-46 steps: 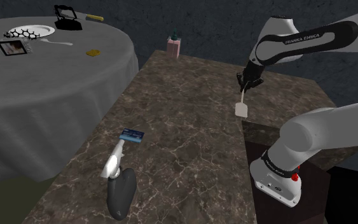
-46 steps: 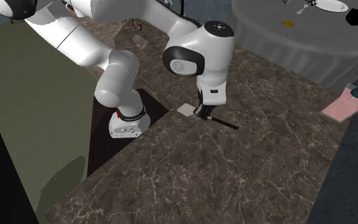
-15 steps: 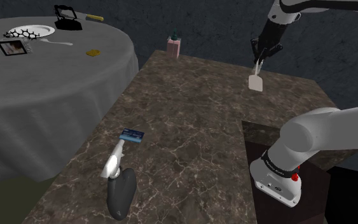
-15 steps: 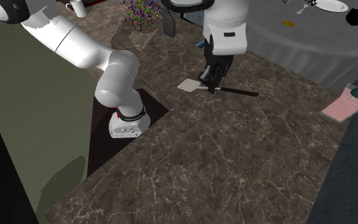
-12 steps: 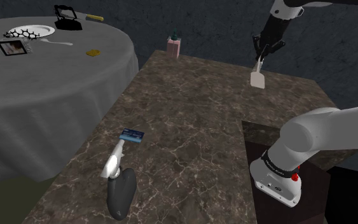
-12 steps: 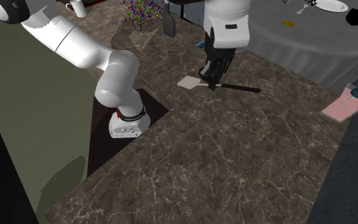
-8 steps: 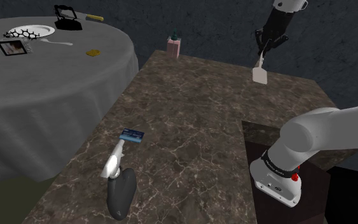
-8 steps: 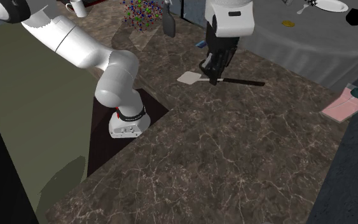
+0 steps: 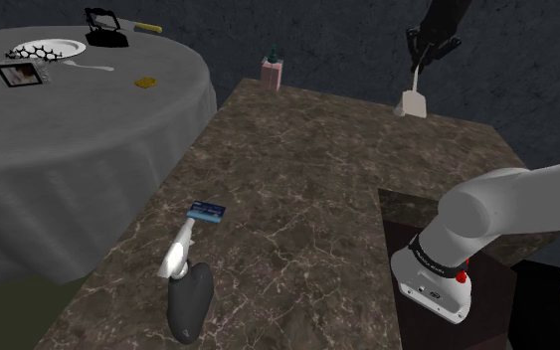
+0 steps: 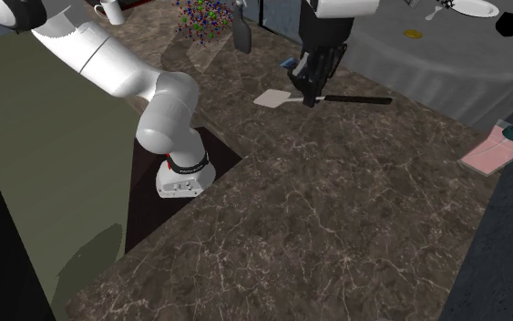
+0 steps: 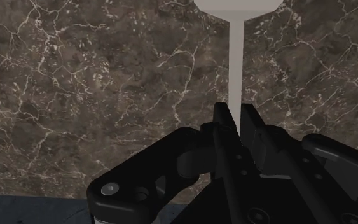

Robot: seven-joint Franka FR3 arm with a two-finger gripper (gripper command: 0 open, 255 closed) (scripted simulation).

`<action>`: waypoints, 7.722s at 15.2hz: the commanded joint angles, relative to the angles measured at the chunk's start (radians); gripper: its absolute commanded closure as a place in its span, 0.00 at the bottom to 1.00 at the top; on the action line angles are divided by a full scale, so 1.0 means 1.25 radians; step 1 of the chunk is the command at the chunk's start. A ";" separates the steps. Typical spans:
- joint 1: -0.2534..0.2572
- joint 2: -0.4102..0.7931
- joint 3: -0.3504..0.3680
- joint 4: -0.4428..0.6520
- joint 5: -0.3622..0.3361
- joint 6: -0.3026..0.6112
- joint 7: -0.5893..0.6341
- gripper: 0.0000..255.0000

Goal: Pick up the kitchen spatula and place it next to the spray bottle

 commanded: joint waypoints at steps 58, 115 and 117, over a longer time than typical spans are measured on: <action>-0.121 -0.198 0.960 0.564 0.736 -0.360 1.000 1.00; -0.076 -0.512 1.192 0.234 1.039 -0.082 0.959 1.00; -0.079 -0.545 1.191 0.226 1.069 -0.092 0.951 1.00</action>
